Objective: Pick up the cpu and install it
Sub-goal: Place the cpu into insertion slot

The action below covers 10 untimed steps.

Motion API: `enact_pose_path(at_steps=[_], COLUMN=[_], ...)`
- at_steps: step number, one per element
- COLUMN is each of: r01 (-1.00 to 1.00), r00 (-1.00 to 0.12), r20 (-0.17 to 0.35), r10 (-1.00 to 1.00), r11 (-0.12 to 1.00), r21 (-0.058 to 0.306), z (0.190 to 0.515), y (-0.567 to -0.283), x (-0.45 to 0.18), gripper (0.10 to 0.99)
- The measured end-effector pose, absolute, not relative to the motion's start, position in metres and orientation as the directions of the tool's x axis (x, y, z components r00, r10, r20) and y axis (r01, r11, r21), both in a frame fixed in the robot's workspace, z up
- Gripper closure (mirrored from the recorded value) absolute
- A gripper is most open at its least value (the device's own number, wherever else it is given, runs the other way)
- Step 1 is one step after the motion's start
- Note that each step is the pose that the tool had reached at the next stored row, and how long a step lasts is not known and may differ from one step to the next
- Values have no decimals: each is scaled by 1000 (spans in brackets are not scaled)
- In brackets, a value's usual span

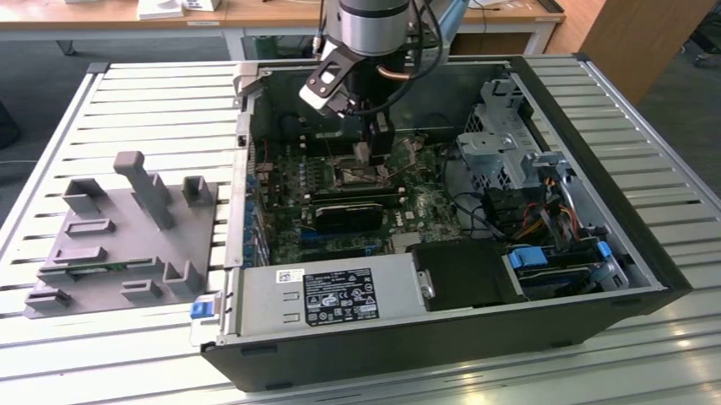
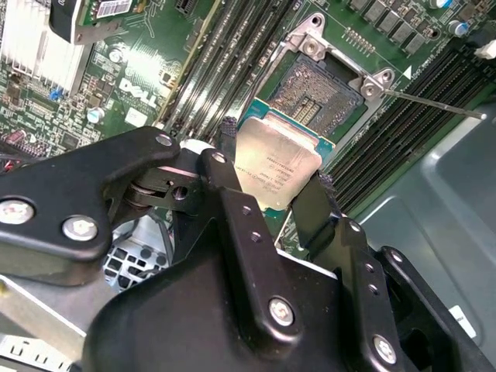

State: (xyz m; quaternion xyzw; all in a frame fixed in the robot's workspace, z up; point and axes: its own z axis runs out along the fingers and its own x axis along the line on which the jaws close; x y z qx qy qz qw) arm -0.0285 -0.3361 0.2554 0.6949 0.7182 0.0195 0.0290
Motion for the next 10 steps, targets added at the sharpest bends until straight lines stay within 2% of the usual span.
enact_pose_path(at_steps=[10], r01=[997], r00=[-32], r20=[-14], r10=[999], r11=[33], r21=[68], z=[251], y=[-335], x=[-29], gripper=[549])
